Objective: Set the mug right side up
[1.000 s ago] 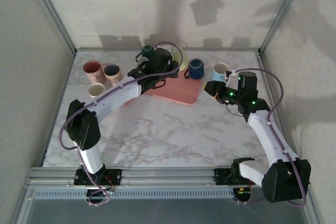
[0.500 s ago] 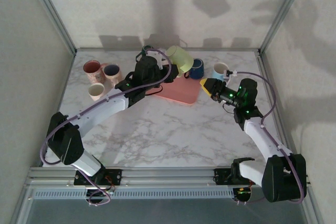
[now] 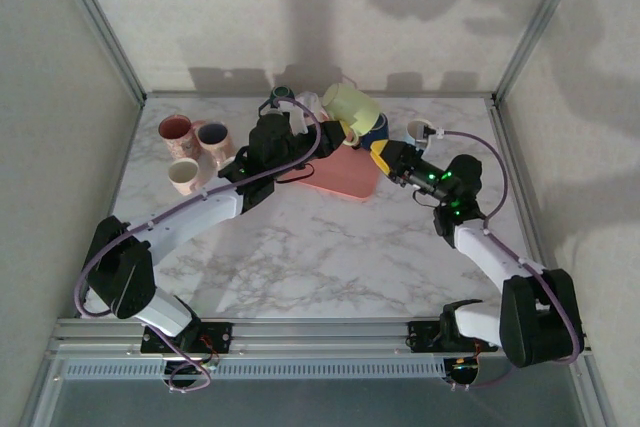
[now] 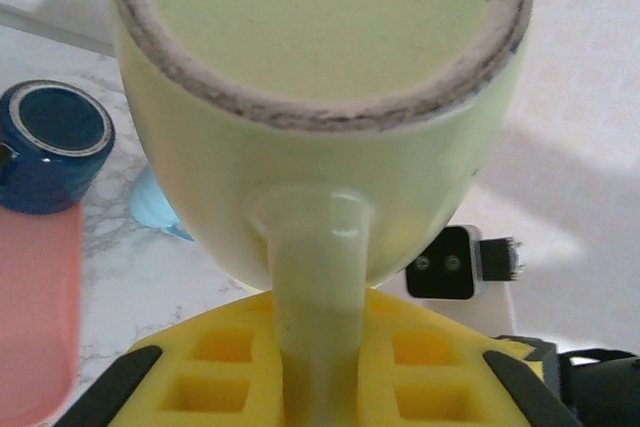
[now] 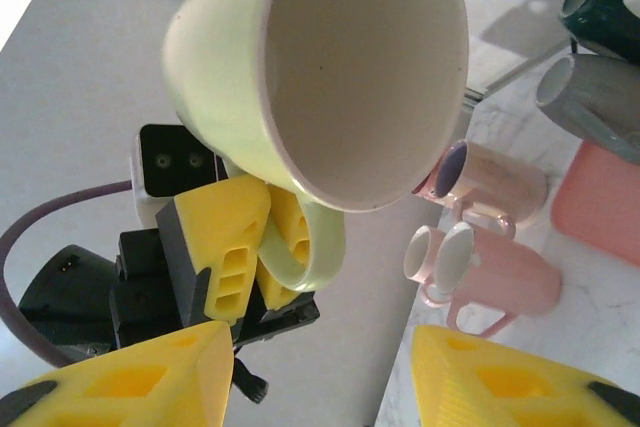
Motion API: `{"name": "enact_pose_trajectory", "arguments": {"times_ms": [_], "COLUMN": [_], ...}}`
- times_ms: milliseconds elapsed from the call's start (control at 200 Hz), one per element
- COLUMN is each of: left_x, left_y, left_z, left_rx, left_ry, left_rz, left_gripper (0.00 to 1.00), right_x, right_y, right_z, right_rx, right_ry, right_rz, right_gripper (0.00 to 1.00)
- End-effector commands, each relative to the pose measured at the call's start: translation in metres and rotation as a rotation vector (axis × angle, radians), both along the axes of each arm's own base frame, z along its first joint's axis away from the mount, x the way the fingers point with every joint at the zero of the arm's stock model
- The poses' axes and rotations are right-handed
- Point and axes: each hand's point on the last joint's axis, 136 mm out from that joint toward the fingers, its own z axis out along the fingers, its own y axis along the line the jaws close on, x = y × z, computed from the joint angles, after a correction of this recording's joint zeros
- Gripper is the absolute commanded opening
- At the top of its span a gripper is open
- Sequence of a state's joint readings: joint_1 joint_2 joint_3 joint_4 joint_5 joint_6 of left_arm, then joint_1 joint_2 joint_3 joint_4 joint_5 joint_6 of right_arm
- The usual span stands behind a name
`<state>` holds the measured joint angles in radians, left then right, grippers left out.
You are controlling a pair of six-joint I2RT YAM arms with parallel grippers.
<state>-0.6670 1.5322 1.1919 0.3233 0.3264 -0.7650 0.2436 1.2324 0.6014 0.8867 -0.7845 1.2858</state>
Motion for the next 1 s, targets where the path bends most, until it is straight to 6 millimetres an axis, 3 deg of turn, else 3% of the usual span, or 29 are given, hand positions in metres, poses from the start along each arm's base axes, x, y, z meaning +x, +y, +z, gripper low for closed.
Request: {"name": "enact_pose_trajectory", "arguments": {"times_ms": [0,265,991], "left_x": [-0.019,-0.021,-0.025], "left_y": [0.003,0.002,-0.005], "left_z": [0.074,0.075,0.076], "left_rx": [-0.172,-0.200,-0.230], "left_ry": [-0.166,-0.156,-0.149], "left_rz": [-0.042,-0.053,-0.080], "left_gripper": [0.00,0.00,0.00], "right_x": [-0.002,0.001,0.019], "right_y": [0.009,0.022,0.040], "right_z": [0.022,0.031,0.049], "right_rx": [0.070,0.109,0.247], "right_ry": [-0.062,-0.074,-0.078], "right_rz": [0.011,0.021,0.026], "right_gripper": [0.51,0.51,0.37]}}
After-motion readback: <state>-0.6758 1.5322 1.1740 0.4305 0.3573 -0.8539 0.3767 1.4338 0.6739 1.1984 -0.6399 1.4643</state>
